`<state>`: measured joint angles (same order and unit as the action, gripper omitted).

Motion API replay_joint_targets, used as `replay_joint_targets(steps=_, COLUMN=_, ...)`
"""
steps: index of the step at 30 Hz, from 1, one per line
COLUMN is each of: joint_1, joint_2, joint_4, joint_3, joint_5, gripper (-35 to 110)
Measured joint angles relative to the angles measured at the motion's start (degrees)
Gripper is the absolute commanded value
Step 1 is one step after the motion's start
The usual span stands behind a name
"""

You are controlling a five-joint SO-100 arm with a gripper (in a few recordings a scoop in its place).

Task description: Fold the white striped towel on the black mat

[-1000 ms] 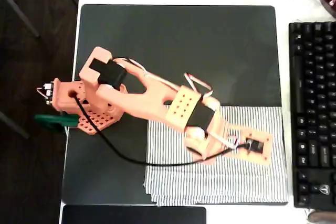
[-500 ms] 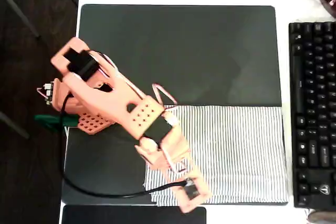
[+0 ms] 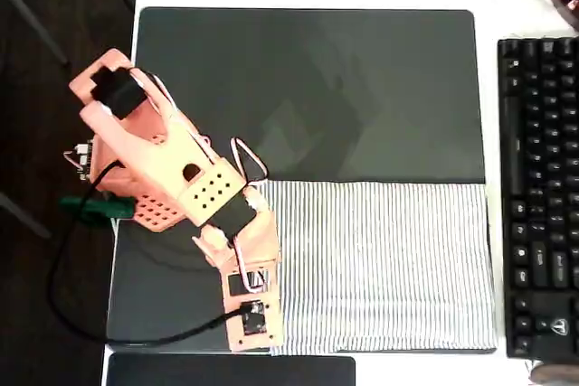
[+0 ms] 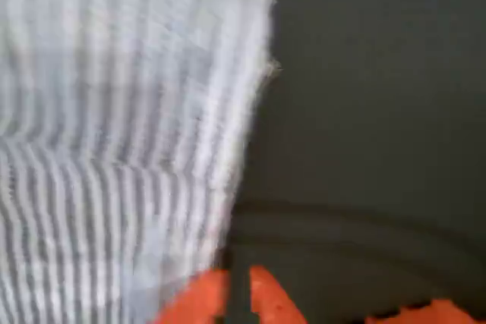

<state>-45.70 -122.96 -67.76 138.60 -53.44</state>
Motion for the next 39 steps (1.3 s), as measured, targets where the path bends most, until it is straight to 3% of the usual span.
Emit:
replay_joint_targets(steps=7, joint_1=0.7, joint_2=-2.72, joint_4=3.43, joint_3=4.48, joint_5=1.49, gripper=15)
replay_joint_targets(steps=16, joint_1=-2.64, joint_2=-9.84, joint_4=-10.2, joint_3=-2.46, joint_5=-0.35, gripper=15)
replay_joint_targets(steps=20, joint_1=-1.76, joint_2=-11.69, joint_4=-11.69, joint_3=-4.48, joint_5=0.35, gripper=15)
replay_joint_targets(steps=29, joint_1=0.53, joint_2=-8.96, joint_4=8.96, joint_3=10.28, joint_5=0.7, gripper=15)
replay_joint_targets(steps=39, joint_1=3.08, joint_2=-8.09, joint_4=23.2, joint_3=19.51, joint_5=2.9, gripper=16)
